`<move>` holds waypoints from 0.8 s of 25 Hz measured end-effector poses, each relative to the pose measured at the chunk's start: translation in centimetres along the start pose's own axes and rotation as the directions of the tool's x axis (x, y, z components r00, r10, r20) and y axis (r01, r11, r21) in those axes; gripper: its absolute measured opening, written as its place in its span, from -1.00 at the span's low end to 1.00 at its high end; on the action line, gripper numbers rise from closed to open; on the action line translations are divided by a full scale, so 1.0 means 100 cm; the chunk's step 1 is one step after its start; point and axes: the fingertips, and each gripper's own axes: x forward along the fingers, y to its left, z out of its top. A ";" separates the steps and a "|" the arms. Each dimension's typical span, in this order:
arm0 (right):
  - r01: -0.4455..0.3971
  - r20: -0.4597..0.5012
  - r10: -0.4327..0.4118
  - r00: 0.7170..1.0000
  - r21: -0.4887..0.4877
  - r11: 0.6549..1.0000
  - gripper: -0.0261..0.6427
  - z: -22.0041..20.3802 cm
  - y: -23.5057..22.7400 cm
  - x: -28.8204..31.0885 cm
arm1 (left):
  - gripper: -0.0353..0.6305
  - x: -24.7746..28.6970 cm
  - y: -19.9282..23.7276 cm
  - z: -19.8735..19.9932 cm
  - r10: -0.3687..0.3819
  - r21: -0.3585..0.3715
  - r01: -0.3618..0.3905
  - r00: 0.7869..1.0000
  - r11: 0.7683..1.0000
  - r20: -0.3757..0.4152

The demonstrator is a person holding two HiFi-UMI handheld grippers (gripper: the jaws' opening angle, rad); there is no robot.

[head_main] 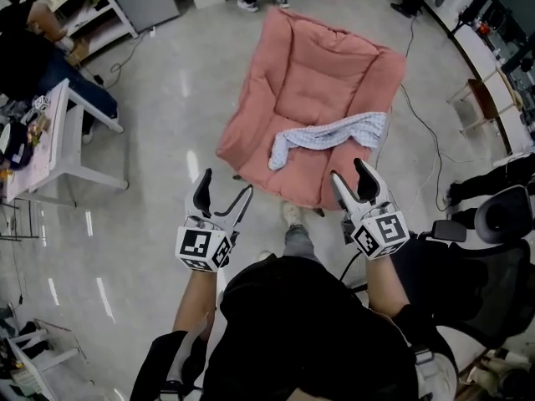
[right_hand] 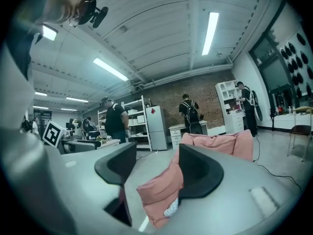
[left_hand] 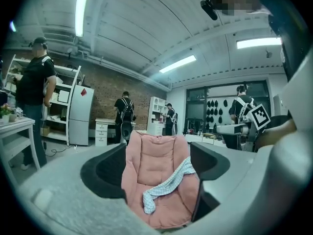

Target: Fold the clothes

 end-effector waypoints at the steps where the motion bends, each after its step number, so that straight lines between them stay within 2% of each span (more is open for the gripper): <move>1: -0.015 0.000 0.015 1.000 -0.009 1.000 -0.11 0.003 -0.005 0.013 | 0.35 0.008 0.005 0.004 0.012 0.005 -0.012 1.000 1.000 0.005; 8: -0.131 0.008 0.132 0.991 -0.064 0.989 -0.10 0.023 -0.040 0.101 | 0.36 0.069 0.037 0.023 0.090 0.008 -0.090 0.996 0.996 0.021; 10: -0.158 -0.007 0.158 0.987 -0.071 0.985 0.03 0.021 -0.052 0.122 | 0.36 0.088 0.042 0.021 0.103 0.012 -0.103 0.995 0.995 0.014; 16: -0.230 -0.079 0.225 0.971 -0.053 0.972 0.13 -0.001 -0.081 0.170 | 0.36 0.135 0.054 -0.004 0.145 -0.010 -0.145 0.989 0.989 -0.033; 20: -0.313 -0.161 0.298 0.941 -0.076 0.947 0.13 -0.025 -0.083 0.194 | 0.36 0.160 0.055 -0.021 0.146 -0.038 -0.148 0.987 0.988 -0.062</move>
